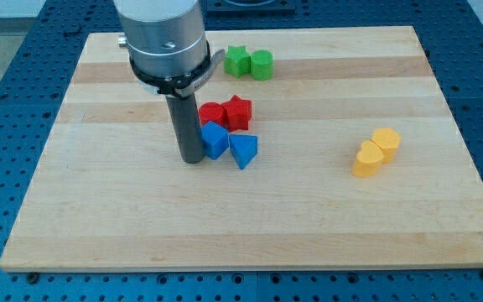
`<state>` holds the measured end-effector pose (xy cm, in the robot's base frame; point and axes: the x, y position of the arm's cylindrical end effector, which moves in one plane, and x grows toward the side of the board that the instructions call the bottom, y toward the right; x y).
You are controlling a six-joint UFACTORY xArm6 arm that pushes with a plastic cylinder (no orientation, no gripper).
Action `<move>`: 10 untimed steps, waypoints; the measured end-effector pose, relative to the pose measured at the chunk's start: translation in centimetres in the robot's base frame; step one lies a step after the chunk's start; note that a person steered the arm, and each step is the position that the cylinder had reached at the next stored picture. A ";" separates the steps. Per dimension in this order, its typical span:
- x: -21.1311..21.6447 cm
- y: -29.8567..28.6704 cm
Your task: Push the blue triangle up and right a bit
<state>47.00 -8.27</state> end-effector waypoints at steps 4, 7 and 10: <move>1.0 -2.3; 2.7 2.8; 0.4 6.6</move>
<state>47.44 -1.69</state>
